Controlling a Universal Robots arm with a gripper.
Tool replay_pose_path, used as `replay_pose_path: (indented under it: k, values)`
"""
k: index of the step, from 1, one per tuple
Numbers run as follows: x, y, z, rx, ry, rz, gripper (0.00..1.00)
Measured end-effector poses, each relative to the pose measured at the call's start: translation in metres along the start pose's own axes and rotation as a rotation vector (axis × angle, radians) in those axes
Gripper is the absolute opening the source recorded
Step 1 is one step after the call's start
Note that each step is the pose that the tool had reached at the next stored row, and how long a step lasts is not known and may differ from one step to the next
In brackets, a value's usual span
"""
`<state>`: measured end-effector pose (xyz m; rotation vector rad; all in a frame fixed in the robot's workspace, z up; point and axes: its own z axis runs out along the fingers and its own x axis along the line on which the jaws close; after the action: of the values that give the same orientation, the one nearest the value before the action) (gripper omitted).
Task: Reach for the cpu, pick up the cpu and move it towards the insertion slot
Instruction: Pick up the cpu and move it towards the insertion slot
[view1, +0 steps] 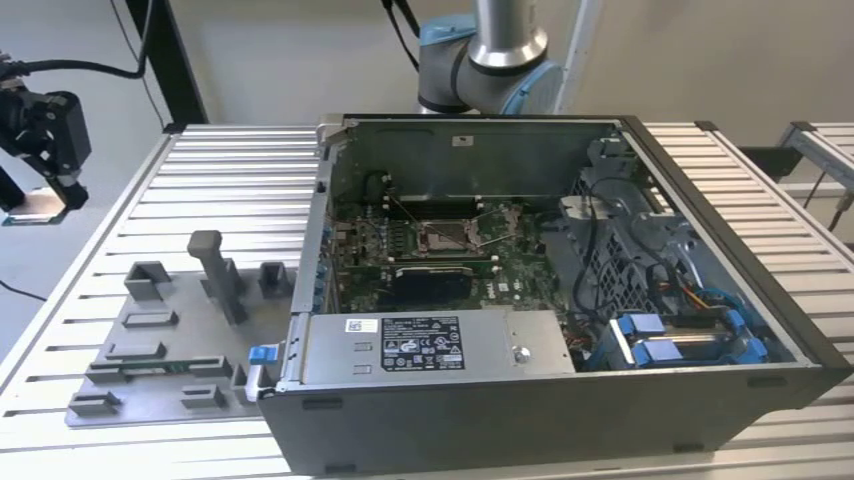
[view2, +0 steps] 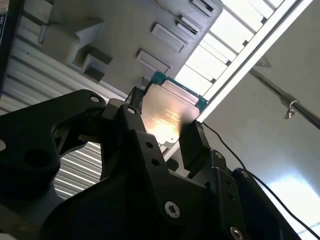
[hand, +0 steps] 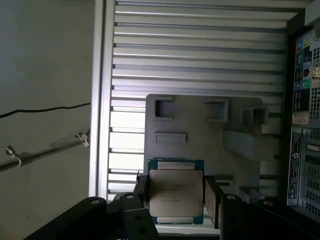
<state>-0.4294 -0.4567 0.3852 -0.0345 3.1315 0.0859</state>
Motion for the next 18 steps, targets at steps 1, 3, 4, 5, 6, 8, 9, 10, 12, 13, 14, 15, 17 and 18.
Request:
replay_pose_path:
  k: [1, 3, 4, 5, 6, 8, 9, 10, 12, 13, 14, 15, 17, 18]
  values:
    - [0.0, 0.0, -0.0002, 0.0001, 0.0001, 0.0, 0.0]
    - [0.0, 0.0, -0.0003, 0.0001, 0.0001, 0.0, 0.0]
    - [0.0, 0.0, -0.0004, 0.0001, 0.0002, 0.0, 0.0]
    - [0.0, 0.0, -0.0005, 0.0001, 0.0002, 0.0, 0.0]
    - [0.0, 0.0, -0.0005, 0.0001, 0.0002, 0.0, 0.0]
    - [-0.0006, 0.0001, -0.0008, 0.0003, 0.0005, 0.0, 0.0]
    - [-0.0017, 0.0, -0.0008, 0.0003, 0.0006, 0.0, 0.0]
    - [-0.0036, 0.0, -0.0006, 0.0003, 0.0008, 0.0, 0.0]
    - [-0.0093, -0.0002, -0.0006, 0.0002, 0.0036, 0.0, 0.0]
    - [-0.0125, -0.0003, -0.0005, 0.0, 0.0049, 0.0, 0.0]
    - [-0.0158, -0.0003, -0.0004, 0.0, 0.0063, 0.0, 0.0]
    - [-0.0189, -0.0004, -0.0005, 0.0, 0.0075, 0.0, 0.0]
    - [-0.0256, -0.0006, -0.0004, 0.0, 0.0097, 0.0, 0.0]
    - [-0.029, -0.0006, -0.0004, -0.0001, 0.0106, 0.001, 0.0]
